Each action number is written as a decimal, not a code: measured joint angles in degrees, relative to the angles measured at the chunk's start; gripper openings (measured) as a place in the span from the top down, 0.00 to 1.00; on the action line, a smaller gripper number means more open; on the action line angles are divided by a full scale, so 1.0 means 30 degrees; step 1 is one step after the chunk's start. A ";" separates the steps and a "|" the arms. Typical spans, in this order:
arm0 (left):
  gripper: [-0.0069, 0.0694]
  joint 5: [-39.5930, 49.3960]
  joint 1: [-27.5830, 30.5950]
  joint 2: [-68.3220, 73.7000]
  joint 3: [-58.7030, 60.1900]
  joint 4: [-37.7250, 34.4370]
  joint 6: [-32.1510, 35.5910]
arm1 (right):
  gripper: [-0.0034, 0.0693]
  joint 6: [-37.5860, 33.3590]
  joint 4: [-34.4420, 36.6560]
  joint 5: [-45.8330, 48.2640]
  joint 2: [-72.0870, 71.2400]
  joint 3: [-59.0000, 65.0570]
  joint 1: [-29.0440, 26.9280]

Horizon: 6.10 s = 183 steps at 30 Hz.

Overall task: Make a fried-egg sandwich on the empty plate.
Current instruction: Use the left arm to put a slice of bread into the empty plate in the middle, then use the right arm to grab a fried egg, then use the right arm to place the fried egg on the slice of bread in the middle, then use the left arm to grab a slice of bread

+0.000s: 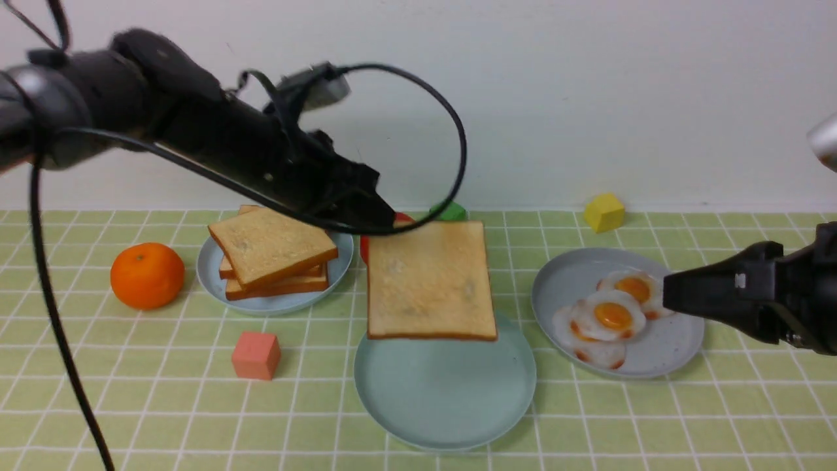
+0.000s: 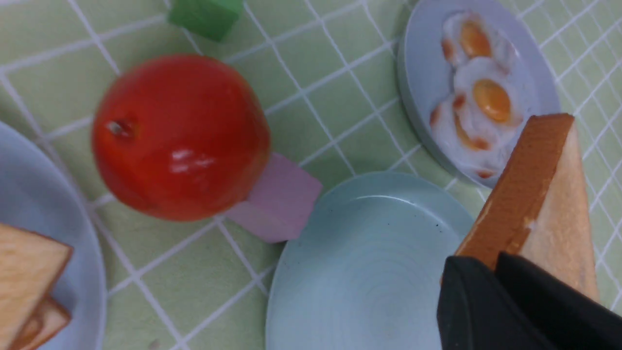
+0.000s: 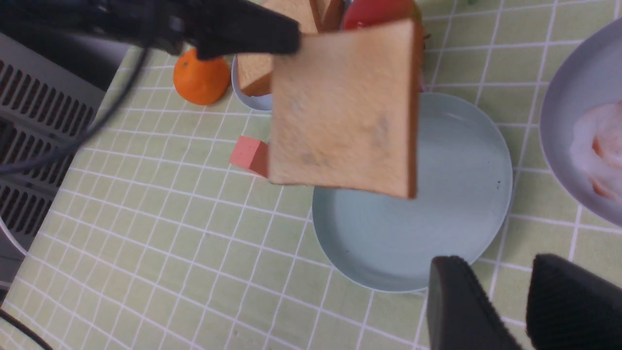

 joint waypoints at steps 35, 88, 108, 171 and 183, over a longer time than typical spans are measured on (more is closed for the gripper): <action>0.65 0.4830 -0.3804 -0.5547 -0.1272 0.3851 -0.4590 | 0.34 0.0709 0.5333 -0.4331 0.9766 -0.0208 -0.3639; 0.93 0.4095 -0.4296 -1.1539 0.5943 1.4621 -1.5404 | 0.87 -0.7757 1.4948 0.2469 1.2847 -0.2459 -0.4056; 0.93 0.0046 -0.4293 -1.6560 1.3034 1.4465 -1.7528 | 0.69 -0.8345 1.3263 -0.3177 1.5635 -0.4523 0.3904; 0.41 -0.4184 0.3706 0.1200 0.0589 0.8781 -1.9509 | 0.17 0.1380 -0.8266 0.4960 0.1897 -0.6808 0.5649; 0.45 -0.4244 0.3706 0.1743 0.0475 0.9281 -1.9366 | 0.17 0.1380 -0.8283 0.5018 0.1897 -0.6808 0.5649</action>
